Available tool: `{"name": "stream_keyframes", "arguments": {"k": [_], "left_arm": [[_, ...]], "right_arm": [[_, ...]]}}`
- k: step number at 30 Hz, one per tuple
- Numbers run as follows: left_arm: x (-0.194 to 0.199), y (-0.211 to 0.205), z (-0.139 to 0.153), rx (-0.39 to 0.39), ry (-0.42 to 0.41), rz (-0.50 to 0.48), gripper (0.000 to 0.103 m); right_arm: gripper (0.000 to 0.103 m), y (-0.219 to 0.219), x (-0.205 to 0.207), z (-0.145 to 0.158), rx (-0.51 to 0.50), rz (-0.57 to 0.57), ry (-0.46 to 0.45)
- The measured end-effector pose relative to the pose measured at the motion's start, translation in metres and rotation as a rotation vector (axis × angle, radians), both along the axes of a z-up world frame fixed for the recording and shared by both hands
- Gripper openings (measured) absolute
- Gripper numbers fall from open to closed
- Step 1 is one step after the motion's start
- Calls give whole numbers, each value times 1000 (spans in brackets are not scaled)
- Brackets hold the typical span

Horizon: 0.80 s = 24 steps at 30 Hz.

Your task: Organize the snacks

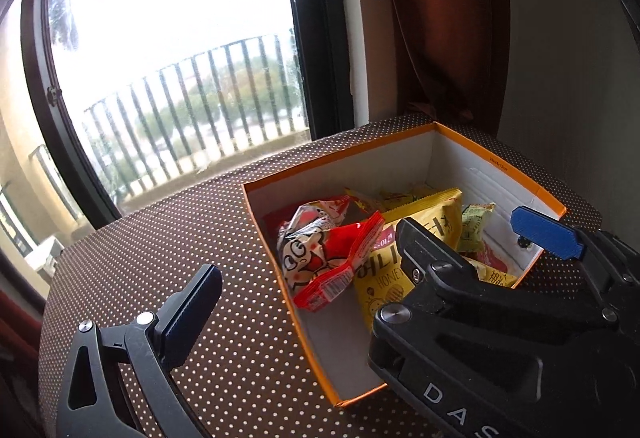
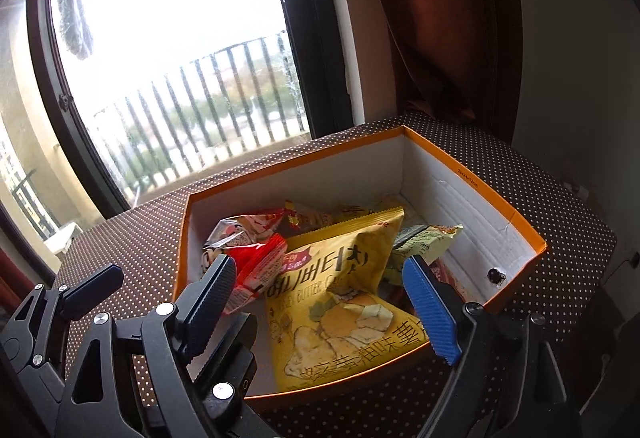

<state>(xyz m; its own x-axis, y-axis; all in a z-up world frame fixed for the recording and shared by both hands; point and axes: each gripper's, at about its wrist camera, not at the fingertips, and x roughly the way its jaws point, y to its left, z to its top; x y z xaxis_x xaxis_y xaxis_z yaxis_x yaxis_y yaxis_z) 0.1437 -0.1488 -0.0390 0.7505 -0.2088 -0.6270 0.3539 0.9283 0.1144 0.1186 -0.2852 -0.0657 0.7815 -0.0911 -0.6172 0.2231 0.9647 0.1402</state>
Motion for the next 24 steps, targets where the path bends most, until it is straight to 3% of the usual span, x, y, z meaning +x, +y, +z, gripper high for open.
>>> {"name": "stream_keyframes", "arguments": {"k": [24], "left_arm": [[-82, 138, 33, -128, -194, 323, 102]], "right_arm": [[99, 124, -57, 45, -65, 232, -208]]}}
